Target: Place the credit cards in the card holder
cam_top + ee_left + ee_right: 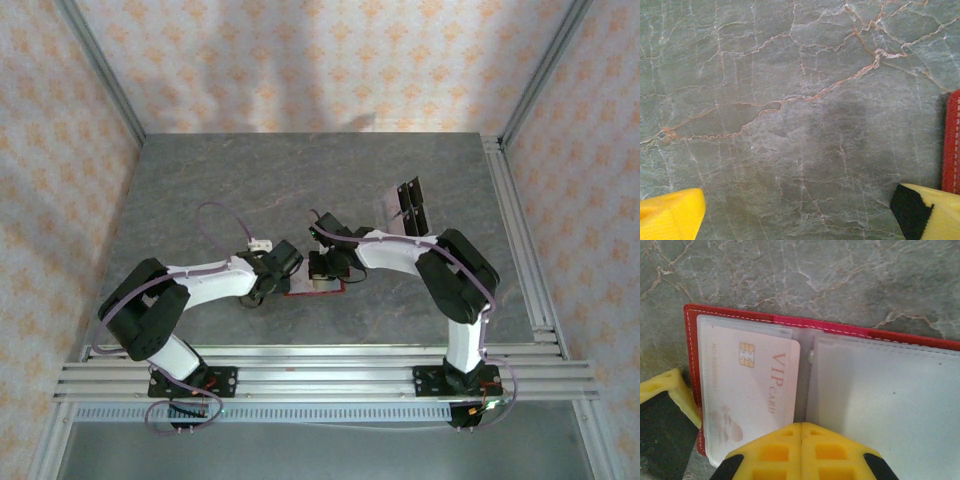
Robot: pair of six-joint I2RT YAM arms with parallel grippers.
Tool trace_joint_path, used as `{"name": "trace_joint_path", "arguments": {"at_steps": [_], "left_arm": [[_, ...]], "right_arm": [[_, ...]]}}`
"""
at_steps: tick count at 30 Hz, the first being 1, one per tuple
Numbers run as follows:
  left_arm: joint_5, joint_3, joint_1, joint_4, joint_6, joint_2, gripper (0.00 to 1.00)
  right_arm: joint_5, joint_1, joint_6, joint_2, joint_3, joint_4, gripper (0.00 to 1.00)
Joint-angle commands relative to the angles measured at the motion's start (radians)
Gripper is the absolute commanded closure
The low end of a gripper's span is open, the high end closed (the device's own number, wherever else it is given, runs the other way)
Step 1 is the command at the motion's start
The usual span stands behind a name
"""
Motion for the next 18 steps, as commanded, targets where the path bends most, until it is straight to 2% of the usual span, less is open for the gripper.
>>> {"name": "trace_joint_path", "arguments": {"at_steps": [1,10,18], "left_arm": [[0.014,-0.033,0.007,0.030,-0.013,0.036,0.00],[0.012,-0.033,0.007,0.011,-0.014,0.004,0.00],[-0.023,-0.026,0.010,-0.051,-0.019,-0.070,0.00]], "right_arm": [[-0.016,0.012,0.002,0.018,0.029,-0.016,1.00],[-0.025,0.014,0.008,0.027,0.031,-0.015,1.00],[0.030,-0.032,-0.006,-0.084,-0.005,-0.040,1.00]]}}
